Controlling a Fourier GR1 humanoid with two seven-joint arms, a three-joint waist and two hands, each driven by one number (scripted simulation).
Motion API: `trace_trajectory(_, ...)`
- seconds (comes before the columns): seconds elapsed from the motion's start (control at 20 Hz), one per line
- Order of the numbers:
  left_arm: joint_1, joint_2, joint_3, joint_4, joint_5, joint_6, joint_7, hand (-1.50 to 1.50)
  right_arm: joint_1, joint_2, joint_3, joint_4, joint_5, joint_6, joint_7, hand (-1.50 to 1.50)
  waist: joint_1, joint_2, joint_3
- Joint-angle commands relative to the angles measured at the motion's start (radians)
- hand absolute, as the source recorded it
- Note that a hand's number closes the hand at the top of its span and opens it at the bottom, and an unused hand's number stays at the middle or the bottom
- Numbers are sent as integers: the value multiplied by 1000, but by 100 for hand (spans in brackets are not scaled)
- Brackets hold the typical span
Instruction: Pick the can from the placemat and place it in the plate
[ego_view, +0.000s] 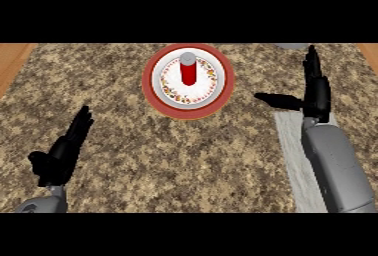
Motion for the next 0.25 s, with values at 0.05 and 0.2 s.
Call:
trace_trajectory(0.05, 8, -17, -4, -4, -13, 2, -13, 0, 79, -21, -6, -1, -1, 46, -62, -150, 2, 0, 0)
trace_trajectory(0.2, 6, 14, 29, 7, 18, -46, -5, 0, 43, 6, -15, 55, 24, -19, -113, -150, 4, 1, 0)
